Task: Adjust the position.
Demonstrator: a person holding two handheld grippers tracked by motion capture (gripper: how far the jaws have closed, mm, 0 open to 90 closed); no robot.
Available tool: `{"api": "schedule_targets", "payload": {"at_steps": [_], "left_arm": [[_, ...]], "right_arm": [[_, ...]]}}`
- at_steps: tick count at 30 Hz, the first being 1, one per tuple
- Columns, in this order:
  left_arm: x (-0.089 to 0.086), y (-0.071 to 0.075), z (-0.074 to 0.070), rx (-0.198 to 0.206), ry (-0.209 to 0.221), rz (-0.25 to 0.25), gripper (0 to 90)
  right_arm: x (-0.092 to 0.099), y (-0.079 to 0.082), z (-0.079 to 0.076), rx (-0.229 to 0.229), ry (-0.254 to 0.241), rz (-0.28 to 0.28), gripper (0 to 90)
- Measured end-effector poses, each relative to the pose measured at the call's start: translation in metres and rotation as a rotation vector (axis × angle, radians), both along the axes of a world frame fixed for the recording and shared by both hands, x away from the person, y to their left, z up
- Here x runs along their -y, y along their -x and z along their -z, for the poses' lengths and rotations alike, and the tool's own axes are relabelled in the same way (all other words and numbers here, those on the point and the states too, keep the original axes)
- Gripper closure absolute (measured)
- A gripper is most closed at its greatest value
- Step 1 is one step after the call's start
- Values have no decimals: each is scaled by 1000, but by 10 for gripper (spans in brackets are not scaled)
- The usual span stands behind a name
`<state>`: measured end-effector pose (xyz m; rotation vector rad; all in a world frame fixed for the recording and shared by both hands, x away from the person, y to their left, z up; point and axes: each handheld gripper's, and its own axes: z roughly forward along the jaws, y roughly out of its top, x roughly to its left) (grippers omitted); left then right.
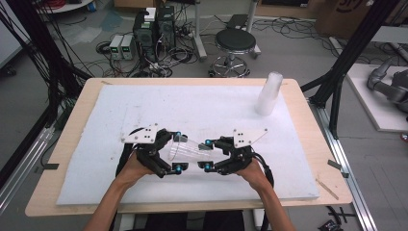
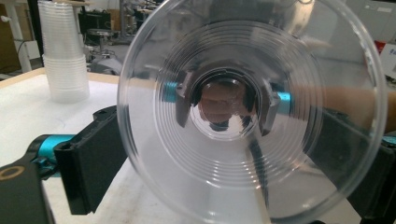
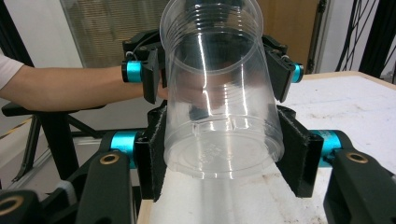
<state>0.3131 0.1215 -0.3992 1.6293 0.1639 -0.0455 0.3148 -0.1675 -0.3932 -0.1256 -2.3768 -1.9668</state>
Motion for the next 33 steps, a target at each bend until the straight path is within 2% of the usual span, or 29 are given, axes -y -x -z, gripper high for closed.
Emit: {"api": "schedule_targets", "payload": {"at_steps": [10,18,27,28,29,31,33], "left_arm": [[1,0,-1,18,18,33,144],[-1,1,-2,22,22,50,286],[-2,2,-2,30,13,51,316],[-2,2,-2,30,12,51,316],[-2,2,-2,29,12,52,316],[-2,2,-1,29,13,51,316],[-2,2,-2,30,12,50,316]], "right_arm": [[-2,-1,2,4,-10,-13,426],[-4,-1,4,-4,-2,-19,426],[-5,-1,5,-1,3,-24,420],[-6,-1,5,3,7,-21,402],[-6,0,6,-10,15,-28,323],[-10,2,5,-17,44,-1,173],[-13,3,6,-19,67,15,137]]}}
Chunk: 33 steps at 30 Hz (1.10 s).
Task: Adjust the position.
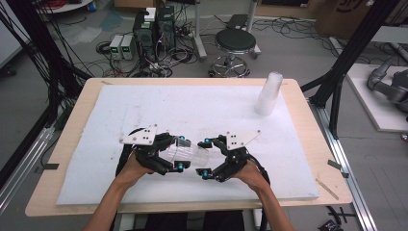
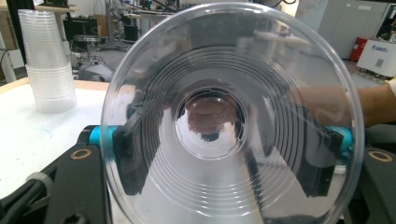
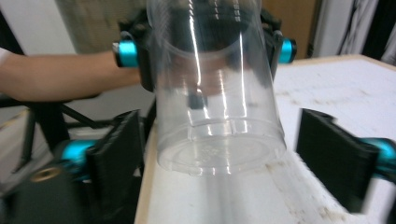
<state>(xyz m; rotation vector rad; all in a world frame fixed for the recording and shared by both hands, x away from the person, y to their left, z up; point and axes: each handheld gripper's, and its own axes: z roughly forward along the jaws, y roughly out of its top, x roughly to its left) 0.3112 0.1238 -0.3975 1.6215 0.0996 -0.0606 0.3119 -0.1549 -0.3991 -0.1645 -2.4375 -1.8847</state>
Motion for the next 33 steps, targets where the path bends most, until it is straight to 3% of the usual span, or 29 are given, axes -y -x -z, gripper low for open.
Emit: {"api": "schedule_targets", "payload": {"at_steps": [7,9,14,16,20,28,29,33], "left_arm": [[-3,0,-1,7,-15,-10,316],[-5,-1,-1,4,-26,-21,316],[-11,-7,-8,-3,-105,-55,316],[-12,-10,-10,-3,-145,-64,317],[-10,-17,-19,1,-284,-76,316],[-3,-34,-35,2,-483,-82,315],[-1,-37,-37,2,-524,-83,315],[4,-45,-41,-15,-596,-97,315]], "right_arm": [[1,1,0,6,17,16,138],[4,0,1,13,20,40,138],[15,-1,6,11,50,142,143],[21,-1,10,9,60,183,147],[33,-1,18,-3,88,267,149],[59,-1,35,-48,124,384,156],[62,-1,37,-49,128,396,156],[71,1,43,-63,152,467,155]]}}
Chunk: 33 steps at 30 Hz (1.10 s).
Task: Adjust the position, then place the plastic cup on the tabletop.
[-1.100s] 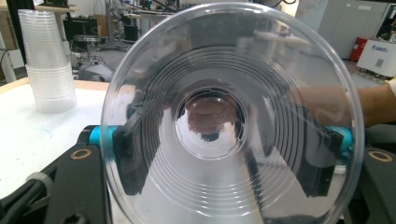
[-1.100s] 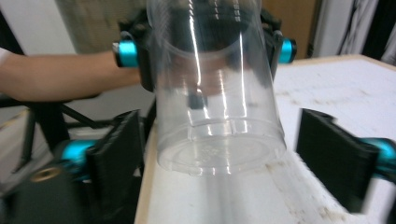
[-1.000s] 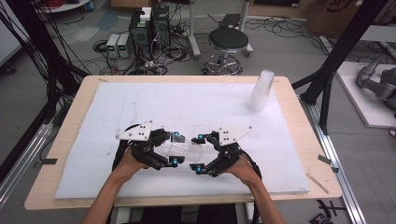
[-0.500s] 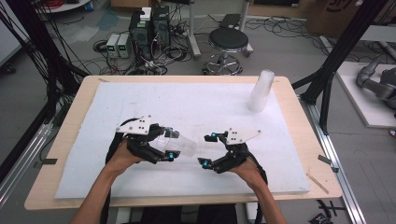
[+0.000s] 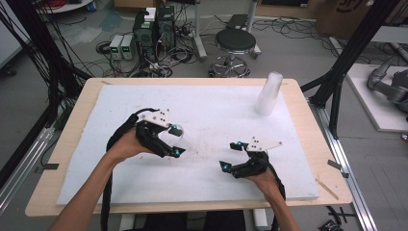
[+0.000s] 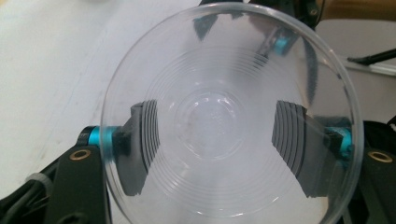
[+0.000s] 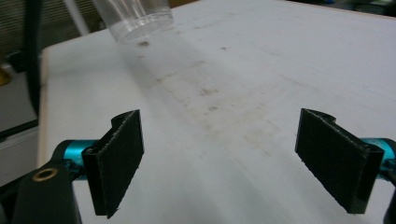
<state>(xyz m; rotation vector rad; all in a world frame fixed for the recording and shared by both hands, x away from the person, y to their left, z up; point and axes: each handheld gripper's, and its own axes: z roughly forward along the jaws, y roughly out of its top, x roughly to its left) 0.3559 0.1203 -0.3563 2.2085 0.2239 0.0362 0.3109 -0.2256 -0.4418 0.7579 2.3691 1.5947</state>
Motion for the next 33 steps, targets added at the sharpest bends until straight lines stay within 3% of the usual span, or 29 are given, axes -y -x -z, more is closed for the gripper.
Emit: {"api": "schedule_targets", "payload": {"at_steps": [3,8,9,13,17,33], "left_arm": [[3,-6,-3,-6,-58,-8,315],[9,-16,-4,2,-206,-2,312],[10,-17,-4,2,-220,2,312],[13,-22,-8,-5,-226,15,314],[15,-26,-9,-9,-273,16,314],[17,-29,-6,-12,-279,6,314]], "right_arm": [[9,0,4,-2,10,78,155],[19,3,8,10,18,162,155],[21,3,8,5,16,167,155],[24,5,11,-1,26,182,155],[26,6,12,-1,20,196,155],[27,7,12,4,18,187,155]]}}
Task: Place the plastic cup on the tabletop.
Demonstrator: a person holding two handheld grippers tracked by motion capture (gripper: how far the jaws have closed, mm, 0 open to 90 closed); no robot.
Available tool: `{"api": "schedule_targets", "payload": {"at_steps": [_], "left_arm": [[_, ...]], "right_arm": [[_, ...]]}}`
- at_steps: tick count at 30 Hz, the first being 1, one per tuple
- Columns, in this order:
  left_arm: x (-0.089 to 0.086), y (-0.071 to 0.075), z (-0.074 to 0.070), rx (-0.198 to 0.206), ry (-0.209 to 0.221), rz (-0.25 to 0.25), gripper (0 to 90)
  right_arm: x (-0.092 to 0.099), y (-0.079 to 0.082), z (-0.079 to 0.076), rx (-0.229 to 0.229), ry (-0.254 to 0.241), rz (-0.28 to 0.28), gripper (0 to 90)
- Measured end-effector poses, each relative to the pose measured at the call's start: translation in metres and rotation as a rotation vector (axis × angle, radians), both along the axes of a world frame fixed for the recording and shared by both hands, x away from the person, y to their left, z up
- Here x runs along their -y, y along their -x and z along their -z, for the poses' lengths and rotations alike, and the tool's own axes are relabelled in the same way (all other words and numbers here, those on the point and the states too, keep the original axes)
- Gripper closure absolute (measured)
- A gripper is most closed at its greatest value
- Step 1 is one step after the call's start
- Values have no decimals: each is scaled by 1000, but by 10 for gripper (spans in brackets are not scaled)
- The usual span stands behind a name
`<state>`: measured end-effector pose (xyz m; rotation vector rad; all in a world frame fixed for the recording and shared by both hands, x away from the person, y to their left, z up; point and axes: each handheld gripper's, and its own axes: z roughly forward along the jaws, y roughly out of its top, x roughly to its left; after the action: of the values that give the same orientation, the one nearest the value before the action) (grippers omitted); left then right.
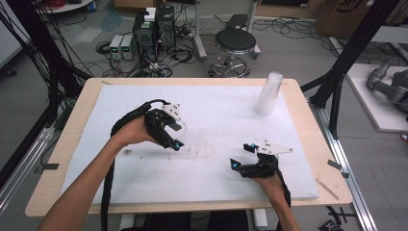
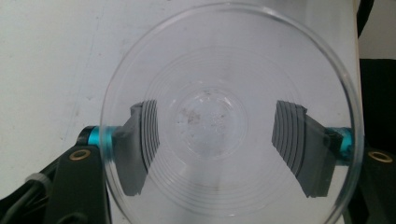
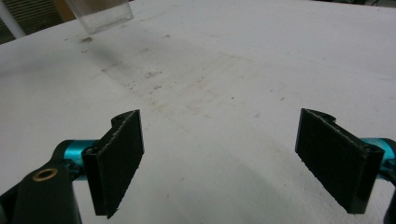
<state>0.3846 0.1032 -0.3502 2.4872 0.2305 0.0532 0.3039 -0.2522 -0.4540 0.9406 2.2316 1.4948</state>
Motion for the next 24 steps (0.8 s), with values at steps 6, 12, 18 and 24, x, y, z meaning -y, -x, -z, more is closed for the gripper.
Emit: {"api": "schedule_targets", "payload": {"at_steps": [6,12,18,24], "left_arm": [[9,-3,9,15,-23,-6,315],[19,-10,22,15,-58,-23,316],[24,-16,32,5,-100,-32,317],[27,-22,43,-15,-105,-51,317]], "right_arm": [[1,0,0,-3,-2,0,155],[1,1,0,-5,-5,1,155],[1,0,0,-6,-4,-3,155],[2,1,0,-12,-7,-3,155]]}}
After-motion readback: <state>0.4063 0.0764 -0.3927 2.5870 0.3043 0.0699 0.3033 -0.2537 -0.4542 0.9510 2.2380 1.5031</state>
